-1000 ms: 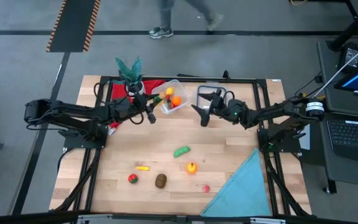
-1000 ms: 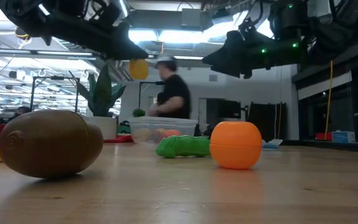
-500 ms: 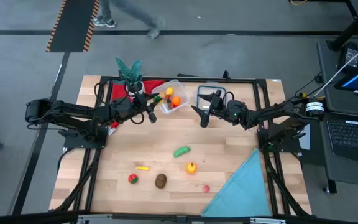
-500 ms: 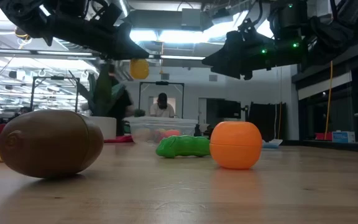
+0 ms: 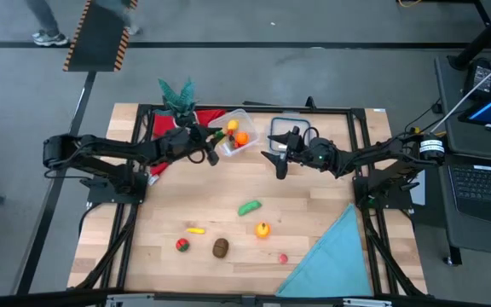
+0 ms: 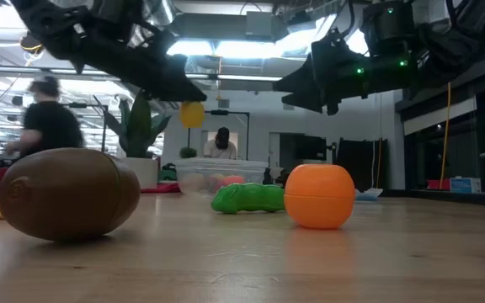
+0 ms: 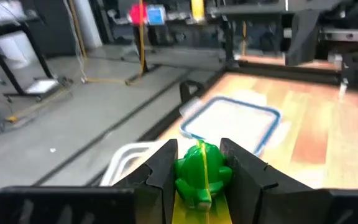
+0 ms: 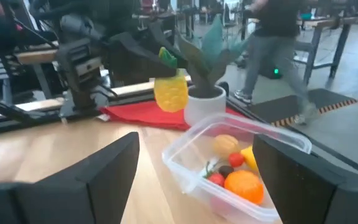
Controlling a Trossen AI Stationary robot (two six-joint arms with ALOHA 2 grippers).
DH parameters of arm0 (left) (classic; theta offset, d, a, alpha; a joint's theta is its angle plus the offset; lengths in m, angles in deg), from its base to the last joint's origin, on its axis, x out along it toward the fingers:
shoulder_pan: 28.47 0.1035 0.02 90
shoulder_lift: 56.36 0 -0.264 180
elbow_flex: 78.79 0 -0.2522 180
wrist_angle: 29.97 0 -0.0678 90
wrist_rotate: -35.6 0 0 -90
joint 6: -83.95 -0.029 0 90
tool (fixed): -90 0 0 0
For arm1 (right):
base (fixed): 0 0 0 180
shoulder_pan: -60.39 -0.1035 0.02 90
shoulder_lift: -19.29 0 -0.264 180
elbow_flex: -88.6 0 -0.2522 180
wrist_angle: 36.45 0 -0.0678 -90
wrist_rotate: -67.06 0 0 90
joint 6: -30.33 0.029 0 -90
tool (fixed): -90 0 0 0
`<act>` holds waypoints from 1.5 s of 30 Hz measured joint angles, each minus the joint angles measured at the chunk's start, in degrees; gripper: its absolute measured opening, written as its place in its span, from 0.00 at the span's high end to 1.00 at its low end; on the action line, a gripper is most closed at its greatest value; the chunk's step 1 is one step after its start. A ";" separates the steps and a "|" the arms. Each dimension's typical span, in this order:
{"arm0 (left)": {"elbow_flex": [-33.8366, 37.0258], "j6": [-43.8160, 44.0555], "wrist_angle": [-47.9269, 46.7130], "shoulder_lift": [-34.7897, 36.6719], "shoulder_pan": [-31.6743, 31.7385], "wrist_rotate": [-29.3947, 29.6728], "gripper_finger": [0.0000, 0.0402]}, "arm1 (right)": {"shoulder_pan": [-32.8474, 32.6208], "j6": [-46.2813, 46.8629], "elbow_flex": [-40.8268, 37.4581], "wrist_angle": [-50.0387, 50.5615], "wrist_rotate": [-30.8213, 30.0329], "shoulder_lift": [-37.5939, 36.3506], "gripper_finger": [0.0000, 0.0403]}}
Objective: Pick and placing Produce into tupperware
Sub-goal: Put the pineapple into the transparent bin
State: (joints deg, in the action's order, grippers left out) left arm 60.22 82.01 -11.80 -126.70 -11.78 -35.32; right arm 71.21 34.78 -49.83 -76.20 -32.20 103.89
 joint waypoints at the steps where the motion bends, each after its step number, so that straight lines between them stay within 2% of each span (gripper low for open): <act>1: -1.01 0.21 -2.25 -0.32 0.44 -1.10 0.76 | 0.03 0.02 0.00 0.36 -0.02 0.04 0.22; 3: -3.93 0.33 -7.32 -1.39 1.08 -3.14 0.77 | 0.05 0.02 0.25 1.90 -0.07 0.04 0.22; 9: -12.72 -0.38 -20.96 -4.54 2.56 -4.09 0.77 | 0.05 -0.25 2.12 8.29 0.29 0.04 0.22; 13: -19.04 -0.52 -31.56 -7.19 4.75 -8.60 0.77 | 0.05 -2.05 2.70 9.74 0.31 0.04 0.22; 20: -28.23 -1.63 -41.99 -12.15 7.78 -9.65 0.77 | 0.51 -1.96 2.71 9.99 0.33 0.04 0.22; 25: -31.81 -2.91 -44.32 -13.92 8.95 -11.74 0.76 | 0.58 -1.95 2.71 10.27 0.33 0.04 0.22; 34: -33.69 -4.07 -45.44 -15.59 11.77 -15.49 0.77 | 0.58 -1.87 2.73 10.97 0.35 0.04 0.22; 45: -33.70 -3.75 -46.39 -16.07 12.29 -15.62 0.77 | 0.58 -1.75 2.75 11.38 0.35 0.04 0.22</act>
State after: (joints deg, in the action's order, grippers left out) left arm 26.52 78.25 -58.18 -142.77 0.52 -50.94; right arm 71.79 33.03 -47.08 -64.82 -31.85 103.93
